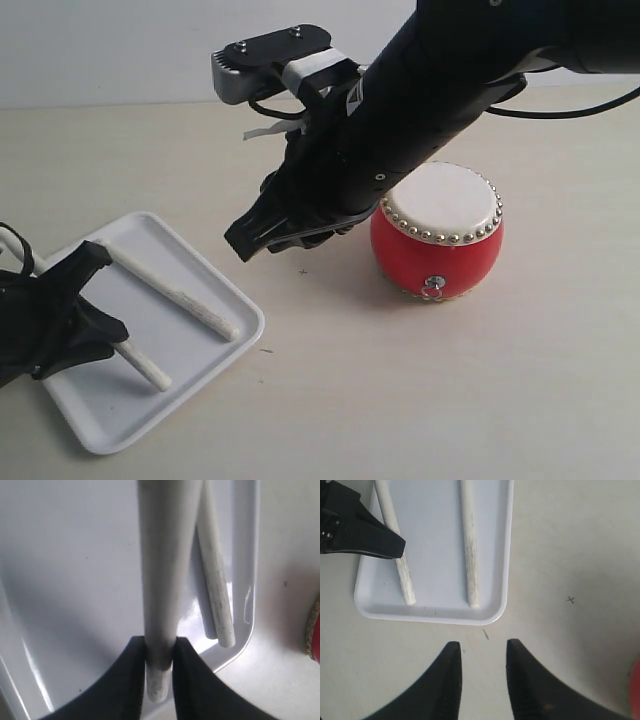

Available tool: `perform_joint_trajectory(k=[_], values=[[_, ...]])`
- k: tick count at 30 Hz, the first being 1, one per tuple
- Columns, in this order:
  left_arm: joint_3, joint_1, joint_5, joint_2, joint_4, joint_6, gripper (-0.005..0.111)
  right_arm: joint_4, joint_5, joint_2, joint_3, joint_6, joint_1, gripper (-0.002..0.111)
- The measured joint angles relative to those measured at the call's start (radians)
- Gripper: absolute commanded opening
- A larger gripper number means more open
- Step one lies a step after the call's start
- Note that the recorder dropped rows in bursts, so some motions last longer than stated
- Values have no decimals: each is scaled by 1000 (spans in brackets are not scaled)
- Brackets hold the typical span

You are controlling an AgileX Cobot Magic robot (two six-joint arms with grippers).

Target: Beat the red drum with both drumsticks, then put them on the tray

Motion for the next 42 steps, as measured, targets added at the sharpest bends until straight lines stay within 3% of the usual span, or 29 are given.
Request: perform_joint_trajectory(k=[8, 16, 20, 26, 29, 32, 35, 42], values=[[0, 0, 2, 12, 0, 0, 3, 0, 0, 0, 0, -2, 0, 31], [0, 0, 0, 12, 0, 2, 41, 0, 0, 0, 0, -2, 0, 31], [0, 0, 0, 12, 0, 2, 47, 0, 0, 0, 0, -2, 0, 31], [0, 0, -2, 12, 0, 2, 42, 0, 0, 0, 0, -2, 0, 31], [0, 0, 5, 12, -4, 2, 25, -3, -2, 0, 0, -2, 0, 29], [-15, 0, 45, -11, -7, 2, 2, -30, -5, -2, 0, 1, 0, 14], [-30, 0, 88, -69, -7, 9, 0, -92, -5, -30, 0, 35, 0, 0], [-34, 0, 168, -309, 38, 114, 0, -301, -2, -255, 7, 184, 0, 0]])
